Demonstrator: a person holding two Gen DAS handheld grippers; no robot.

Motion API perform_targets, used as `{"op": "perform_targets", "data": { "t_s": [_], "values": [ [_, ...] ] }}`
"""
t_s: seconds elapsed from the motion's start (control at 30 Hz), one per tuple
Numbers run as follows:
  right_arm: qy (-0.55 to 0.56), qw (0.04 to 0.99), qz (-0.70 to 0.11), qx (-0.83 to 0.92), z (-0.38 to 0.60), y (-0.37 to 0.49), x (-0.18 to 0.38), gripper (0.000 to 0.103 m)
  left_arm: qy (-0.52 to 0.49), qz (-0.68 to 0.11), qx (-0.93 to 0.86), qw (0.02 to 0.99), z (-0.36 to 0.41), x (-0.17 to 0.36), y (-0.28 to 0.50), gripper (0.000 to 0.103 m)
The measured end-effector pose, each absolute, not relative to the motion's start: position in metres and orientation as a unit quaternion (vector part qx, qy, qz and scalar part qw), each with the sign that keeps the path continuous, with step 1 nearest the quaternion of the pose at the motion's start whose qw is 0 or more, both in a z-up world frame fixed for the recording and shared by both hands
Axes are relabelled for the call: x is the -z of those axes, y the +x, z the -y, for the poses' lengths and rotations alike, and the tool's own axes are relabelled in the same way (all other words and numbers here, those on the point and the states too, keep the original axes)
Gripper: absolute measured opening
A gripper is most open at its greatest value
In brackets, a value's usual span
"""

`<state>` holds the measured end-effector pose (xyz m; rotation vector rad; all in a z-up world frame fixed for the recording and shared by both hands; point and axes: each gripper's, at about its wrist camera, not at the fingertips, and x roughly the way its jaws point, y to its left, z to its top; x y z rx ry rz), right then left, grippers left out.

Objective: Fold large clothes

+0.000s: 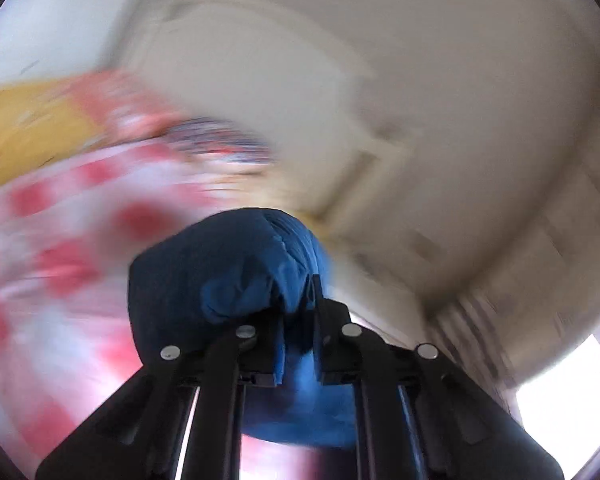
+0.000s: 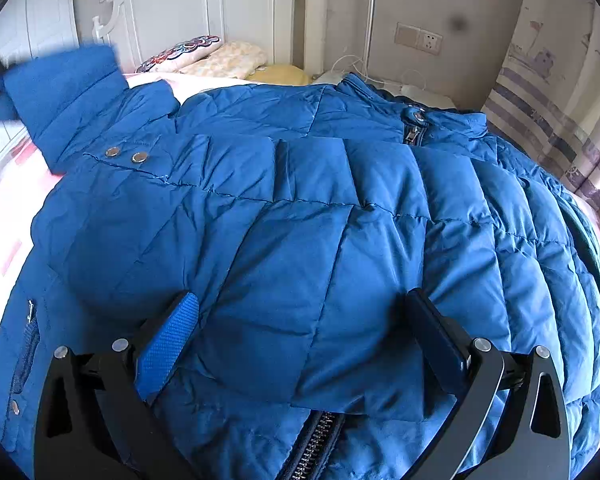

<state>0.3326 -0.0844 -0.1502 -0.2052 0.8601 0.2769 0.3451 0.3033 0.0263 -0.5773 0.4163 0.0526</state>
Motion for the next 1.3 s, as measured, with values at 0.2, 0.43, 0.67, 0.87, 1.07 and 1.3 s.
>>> {"op": "perform_targets", "data": {
  "t_s": [0.2, 0.43, 0.67, 0.87, 1.07, 1.3],
  "values": [
    [0.004, 0.923, -0.367, -0.113, 0.132, 0.316, 0.111, 0.098, -0.052, -0.238, 0.088, 0.966, -0.097, -0.034, 0.345, 0.01],
    [0.014, 0.914, -0.404, 0.034, 0.217, 0.302, 0.115, 0.098, 0.099, -0.354, 0.12, 0.922, 0.03, 0.07, 0.364, 0.019],
    [0.042, 0.903, -0.427, 0.035, 0.235, 0.305, 0.141, 0.099, 0.218, -0.349, 0.098, 0.906, 0.065, 0.103, 0.347, 0.08],
    [0.04, 0.904, -0.424, 0.036, 0.236, 0.302, 0.141, 0.099, 0.218, -0.274, 0.078, 0.934, 0.043, 0.066, 0.295, 0.101],
    [0.037, 0.905, -0.422, 0.038, 0.239, 0.301, 0.142, 0.099, 0.175, -0.29, -0.058, 0.939, -0.008, 0.071, 0.286, 0.101],
    [0.037, 0.905, -0.423, 0.037, 0.239, 0.302, 0.142, 0.099, 0.039, -0.388, -0.06, 0.919, -0.077, 0.098, 0.308, 0.091]
  ]
}}
